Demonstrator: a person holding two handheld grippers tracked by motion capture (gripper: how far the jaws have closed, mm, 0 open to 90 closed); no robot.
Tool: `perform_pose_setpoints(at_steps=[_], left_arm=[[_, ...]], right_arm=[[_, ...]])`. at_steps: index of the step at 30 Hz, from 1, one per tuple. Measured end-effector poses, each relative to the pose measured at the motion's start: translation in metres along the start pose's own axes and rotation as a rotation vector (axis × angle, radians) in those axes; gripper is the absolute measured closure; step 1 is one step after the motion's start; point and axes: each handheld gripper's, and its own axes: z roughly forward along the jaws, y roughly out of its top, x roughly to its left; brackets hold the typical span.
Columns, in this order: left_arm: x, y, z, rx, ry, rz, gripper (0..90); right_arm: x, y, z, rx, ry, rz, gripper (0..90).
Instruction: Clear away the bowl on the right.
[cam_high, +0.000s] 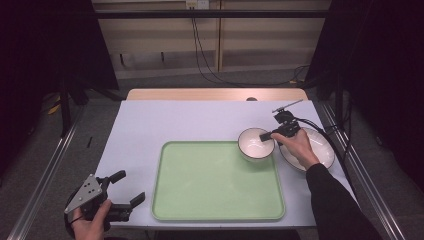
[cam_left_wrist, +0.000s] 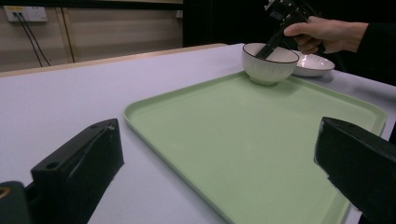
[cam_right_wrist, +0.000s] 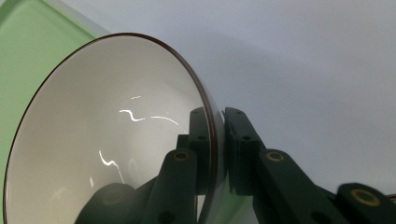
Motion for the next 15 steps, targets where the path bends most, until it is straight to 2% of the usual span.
perform_pose_setpoints(at_steps=[15], left_arm=[[-0.0003,0.0002,0.0002,-0.002,-0.002,-0.003,1.1]], right_arm=[[-0.0032,-0.0069,0.0016,-0.007,-0.019,0.017,82.8]])
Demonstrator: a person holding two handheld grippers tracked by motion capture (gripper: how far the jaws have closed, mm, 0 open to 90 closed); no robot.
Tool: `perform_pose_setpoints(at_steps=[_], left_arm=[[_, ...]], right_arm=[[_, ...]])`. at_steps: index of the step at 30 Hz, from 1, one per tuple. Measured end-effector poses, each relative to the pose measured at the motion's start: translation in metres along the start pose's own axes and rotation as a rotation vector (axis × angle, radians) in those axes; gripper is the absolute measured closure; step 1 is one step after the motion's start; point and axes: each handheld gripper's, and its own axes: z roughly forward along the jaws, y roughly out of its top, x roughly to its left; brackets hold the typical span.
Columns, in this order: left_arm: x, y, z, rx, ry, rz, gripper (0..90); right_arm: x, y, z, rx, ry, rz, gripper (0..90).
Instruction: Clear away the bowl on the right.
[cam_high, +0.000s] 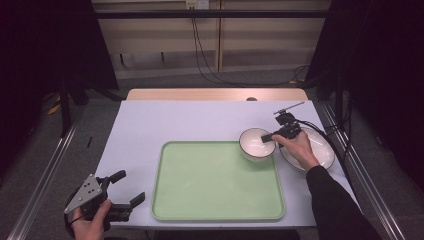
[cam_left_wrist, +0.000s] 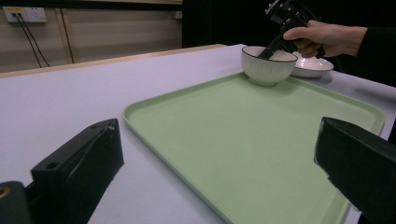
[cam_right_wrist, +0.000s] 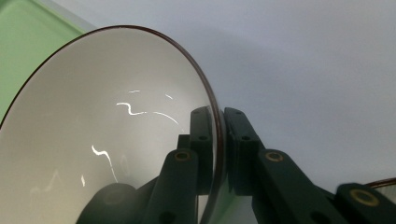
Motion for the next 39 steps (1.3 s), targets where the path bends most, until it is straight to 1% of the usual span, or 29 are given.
perform_pose_setpoints(at_steps=[2,3,6,7,9,10,16,17,19,20,21,22,23,24,25,26,27,29,30,31,32,34,35,36,37,38,39], left_arm=[[-0.0001,0.0000,0.0001,0.001,-0.001,-0.001,1.1],[0.0001,0.0001,0.0000,-0.002,-0.003,0.002,1.1],[0.0000,0.0003,-0.0005,-0.006,-0.001,0.005,1.1],[0.0003,0.0003,-0.0008,0.000,-0.001,0.011,1.1],[-0.0001,0.0003,-0.0005,-0.006,-0.002,0.004,1.1],[0.0005,0.0004,-0.0007,-0.002,-0.004,0.013,1.1],[0.0006,0.0002,-0.0007,-0.003,-0.001,0.009,1.1],[0.0004,0.0002,-0.0005,-0.005,-0.001,0.006,1.1],[0.0004,0.0002,-0.0007,-0.004,0.003,0.008,1.1],[0.0005,0.0001,-0.0006,-0.004,-0.001,0.006,1.1],[0.0005,0.0001,-0.0006,-0.004,-0.001,0.006,1.1],[0.0007,0.0001,-0.0006,-0.005,0.002,0.008,1.1],[0.0007,0.0001,-0.0006,-0.005,0.002,0.008,1.1],[0.0004,0.0000,-0.0007,-0.003,0.003,0.005,1.1],[0.0004,0.0000,-0.0007,-0.003,0.003,0.005,1.2],[0.0003,-0.0001,-0.0005,-0.002,-0.003,0.005,1.2],[0.0002,-0.0001,-0.0004,-0.003,0.000,0.002,1.2],[0.0004,-0.0001,-0.0004,-0.002,0.001,0.002,1.2],[0.0004,-0.0001,-0.0004,-0.001,0.001,0.003,1.2],[0.0004,-0.0001,-0.0004,-0.001,0.001,0.003,1.2],[0.0003,0.0000,-0.0005,0.000,-0.002,0.006,1.2],[0.0004,-0.0001,-0.0003,-0.003,0.001,0.002,1.2],[0.0004,-0.0001,-0.0003,-0.003,0.001,0.002,1.2],[0.0007,-0.0002,-0.0005,0.001,0.001,0.005,1.2],[0.0007,-0.0002,-0.0005,0.001,0.001,0.005,1.2],[0.0004,-0.0002,-0.0004,-0.003,0.001,0.001,1.2],[0.0005,-0.0002,-0.0003,-0.004,0.001,0.001,1.2]], right_arm=[[-0.0006,-0.0001,0.0000,0.001,0.005,0.004,82.8],[-0.0005,-0.0002,0.0000,0.001,0.003,0.013,82.7],[-0.0001,-0.0005,0.0000,0.001,-0.001,0.013,82.7],[0.0002,-0.0008,0.0001,-0.005,-0.003,0.010,82.7],[0.0011,-0.0021,0.0007,-0.018,-0.008,0.001,82.4],[0.0016,-0.0024,0.0004,-0.016,-0.014,0.004,82.3],[0.0037,-0.0042,0.0011,-0.035,-0.029,-0.012,81.6],[0.0037,-0.0045,0.0014,-0.044,-0.034,-0.022,78.8],[0.0040,-0.0045,0.0016,-0.050,-0.040,-0.022,78.2],[0.0043,-0.0045,0.0023,-0.054,-0.046,-0.030,75.9],[0.0043,-0.0045,0.0023,-0.054,-0.046,-0.030,75.9],[0.0045,-0.0051,0.0028,-0.058,-0.049,-0.033,72.6],[0.0045,-0.0051,0.0028,-0.058,-0.049,-0.033,72.6],[0.0046,-0.0049,0.0039,-0.045,-0.043,-0.034,65.3],[0.0046,-0.0049,0.0039,-0.045,-0.043,-0.034,65.3],[0.0035,-0.0047,0.0026,-0.075,-0.051,-0.048,57.7],[0.0035,-0.0048,0.0015,-0.090,-0.047,-0.052,56.2],[0.0040,-0.0046,0.0000,-0.103,-0.037,-0.055,47.7],[0.0040,-0.0046,-0.0004,-0.112,-0.039,-0.062,45.0],[0.0040,-0.0046,-0.0004,-0.112,-0.039,-0.062,45.0],[0.0042,-0.0048,-0.0001,-0.119,-0.062,-0.071,36.9],[0.0034,-0.0050,0.0011,-0.117,-0.063,-0.077,31.1],[0.0030,-0.0052,0.0012,-0.119,-0.059,-0.079,25.1],[0.0030,-0.0055,0.0015,-0.127,-0.053,-0.084,21.6],[0.0030,-0.0055,0.0015,-0.127,-0.053,-0.084,21.6],[0.0026,-0.0056,0.0017,-0.128,-0.049,-0.084,18.1],[0.0023,-0.0066,0.0031,-0.124,-0.021,-0.102,4.8]])
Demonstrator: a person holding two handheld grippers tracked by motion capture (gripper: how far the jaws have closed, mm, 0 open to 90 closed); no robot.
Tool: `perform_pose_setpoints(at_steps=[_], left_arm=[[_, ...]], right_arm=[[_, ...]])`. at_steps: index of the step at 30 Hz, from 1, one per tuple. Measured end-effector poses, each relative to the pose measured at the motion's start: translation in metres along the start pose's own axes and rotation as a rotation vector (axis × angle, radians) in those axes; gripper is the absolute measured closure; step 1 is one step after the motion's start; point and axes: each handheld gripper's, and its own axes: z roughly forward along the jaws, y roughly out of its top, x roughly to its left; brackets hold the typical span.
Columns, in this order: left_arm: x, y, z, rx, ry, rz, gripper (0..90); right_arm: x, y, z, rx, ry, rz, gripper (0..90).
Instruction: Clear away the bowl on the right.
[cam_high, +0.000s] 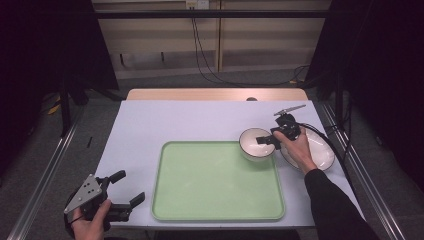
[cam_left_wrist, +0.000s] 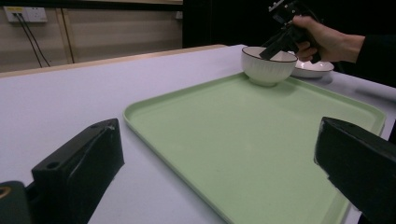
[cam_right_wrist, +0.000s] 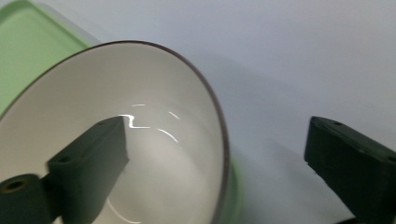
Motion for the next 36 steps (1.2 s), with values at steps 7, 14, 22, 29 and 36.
perform_pose_setpoints(at_steps=[7,14,22,29,36], left_arm=[[0.000,0.000,0.000,0.001,0.001,0.002,1.2],[0.000,0.000,0.000,0.000,-0.002,0.003,1.2],[0.000,0.000,-0.001,0.005,0.000,0.007,1.2],[0.000,0.000,-0.001,0.001,0.003,0.002,1.3],[0.000,0.001,-0.001,0.006,0.000,0.010,1.3]], right_arm=[[0.000,0.000,-0.007,-0.063,-0.005,0.029,4.8],[-0.002,-0.002,-0.012,-0.131,-0.046,0.016,3.5],[-0.001,-0.007,-0.021,-0.193,-0.102,-0.010,2.5],[0.007,-0.015,-0.033,-0.270,-0.198,-0.043,2.2],[0.010,-0.023,-0.042,-0.304,-0.237,-0.048,2.2]])
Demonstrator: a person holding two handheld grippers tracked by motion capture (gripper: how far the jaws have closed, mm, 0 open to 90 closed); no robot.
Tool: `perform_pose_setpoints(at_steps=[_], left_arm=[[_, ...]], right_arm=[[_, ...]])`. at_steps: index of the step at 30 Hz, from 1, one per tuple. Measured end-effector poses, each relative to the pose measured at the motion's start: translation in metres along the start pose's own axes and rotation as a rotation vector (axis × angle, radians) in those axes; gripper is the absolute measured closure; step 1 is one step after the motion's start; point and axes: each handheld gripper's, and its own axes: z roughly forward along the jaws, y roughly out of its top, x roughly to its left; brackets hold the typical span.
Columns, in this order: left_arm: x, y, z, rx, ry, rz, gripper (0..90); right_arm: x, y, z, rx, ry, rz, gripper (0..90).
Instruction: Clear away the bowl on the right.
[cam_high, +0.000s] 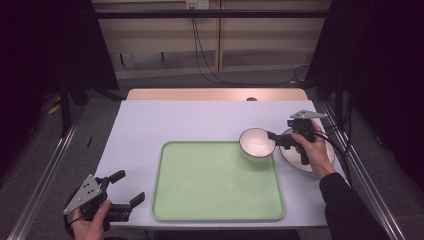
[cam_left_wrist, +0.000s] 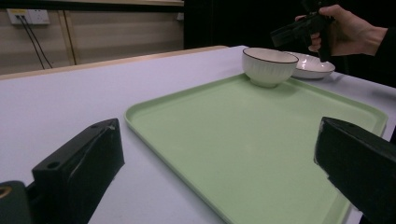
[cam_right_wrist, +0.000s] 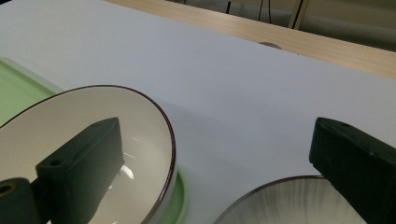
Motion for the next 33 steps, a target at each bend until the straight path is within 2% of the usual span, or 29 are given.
perform_pose_setpoints(at_steps=[6,12,14,22,25,30,33], left_arm=[[0.000,0.000,0.000,-0.005,0.005,-0.010,1.3],[0.001,0.000,-0.001,0.007,0.005,0.004,1.3],[0.000,0.000,0.000,-0.003,0.006,-0.008,1.3],[0.000,0.000,-0.001,-0.013,0.009,-0.010,1.3],[0.000,0.000,-0.001,-0.012,0.005,-0.007,1.3],[0.000,0.000,-0.001,-0.016,0.010,-0.017,1.3],[0.000,0.000,-0.001,-0.013,0.006,-0.014,1.3]], right_arm=[[0.001,-0.007,-0.010,-0.013,-0.012,-0.018,2.4],[0.003,-0.010,-0.022,-0.037,-0.024,-0.027,2.4],[0.002,-0.012,-0.026,-0.041,-0.030,-0.032,2.4],[0.001,-0.022,-0.041,-0.063,-0.065,-0.022,2.4],[0.000,-0.026,-0.050,-0.078,-0.065,-0.011,2.7],[-0.005,-0.033,-0.063,-0.071,-0.056,-0.006,2.8],[-0.004,-0.036,-0.068,-0.066,-0.059,-0.024,2.9]])
